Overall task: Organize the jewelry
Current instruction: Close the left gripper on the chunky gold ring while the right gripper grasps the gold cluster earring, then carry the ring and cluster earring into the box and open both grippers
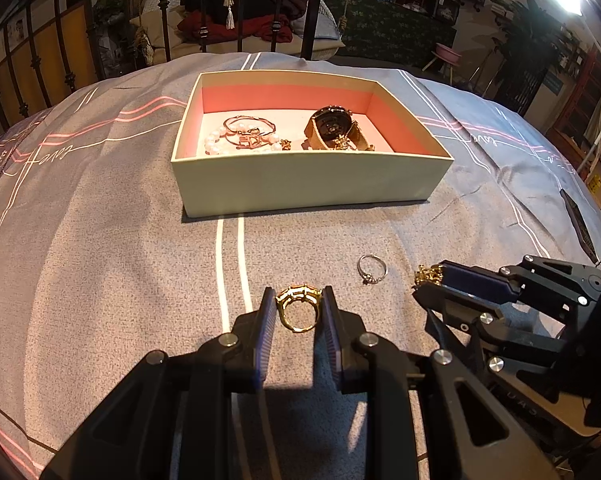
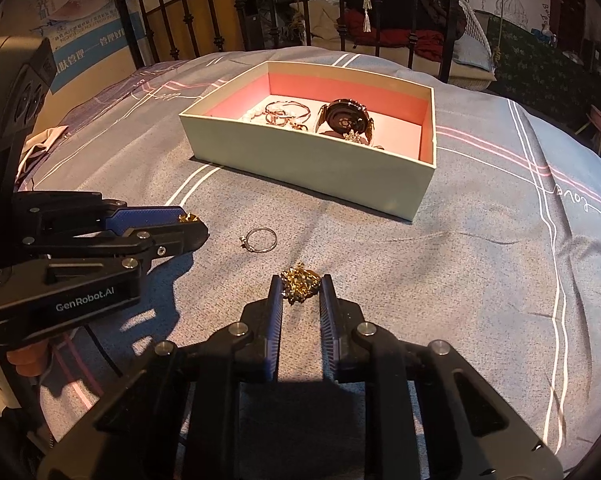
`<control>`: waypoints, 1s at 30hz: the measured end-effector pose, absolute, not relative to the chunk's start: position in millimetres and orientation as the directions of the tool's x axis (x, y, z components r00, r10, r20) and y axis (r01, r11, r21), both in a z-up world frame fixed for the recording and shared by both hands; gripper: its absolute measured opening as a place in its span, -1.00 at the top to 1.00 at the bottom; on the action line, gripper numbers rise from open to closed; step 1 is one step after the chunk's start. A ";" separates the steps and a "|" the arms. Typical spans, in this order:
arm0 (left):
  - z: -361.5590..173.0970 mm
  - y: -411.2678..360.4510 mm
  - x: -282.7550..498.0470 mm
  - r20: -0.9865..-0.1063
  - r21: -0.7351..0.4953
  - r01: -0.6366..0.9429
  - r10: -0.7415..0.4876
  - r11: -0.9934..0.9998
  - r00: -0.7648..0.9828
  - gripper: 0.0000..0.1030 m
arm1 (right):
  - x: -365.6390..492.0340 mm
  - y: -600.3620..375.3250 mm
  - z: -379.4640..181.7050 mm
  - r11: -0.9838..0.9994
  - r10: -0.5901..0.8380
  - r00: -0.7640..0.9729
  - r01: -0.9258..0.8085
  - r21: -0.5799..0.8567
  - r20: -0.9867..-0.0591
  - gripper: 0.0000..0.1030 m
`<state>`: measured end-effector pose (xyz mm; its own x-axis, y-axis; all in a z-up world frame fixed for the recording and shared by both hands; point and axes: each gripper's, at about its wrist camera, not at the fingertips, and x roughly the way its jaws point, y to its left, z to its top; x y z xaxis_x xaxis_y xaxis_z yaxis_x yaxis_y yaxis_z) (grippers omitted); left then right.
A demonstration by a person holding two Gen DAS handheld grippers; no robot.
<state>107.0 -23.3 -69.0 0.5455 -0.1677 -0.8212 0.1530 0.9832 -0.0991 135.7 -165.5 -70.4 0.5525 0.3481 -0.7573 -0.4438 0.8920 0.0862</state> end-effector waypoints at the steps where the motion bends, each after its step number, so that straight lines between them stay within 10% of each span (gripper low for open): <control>1: -68.7 -23.7 107.2 -0.821 -0.101 0.153 -0.169 0.983 0.545 0.56 | 135.2 -165.8 -69.3 0.890 0.354 0.556 -0.447 0.089 -0.752 0.61; 30: 1.6 -25.0 162.7 -0.745 -0.095 0.157 -0.175 0.983 0.643 0.56 | 182.1 -164.8 -14.6 0.901 0.359 0.654 -0.430 0.064 -0.666 0.61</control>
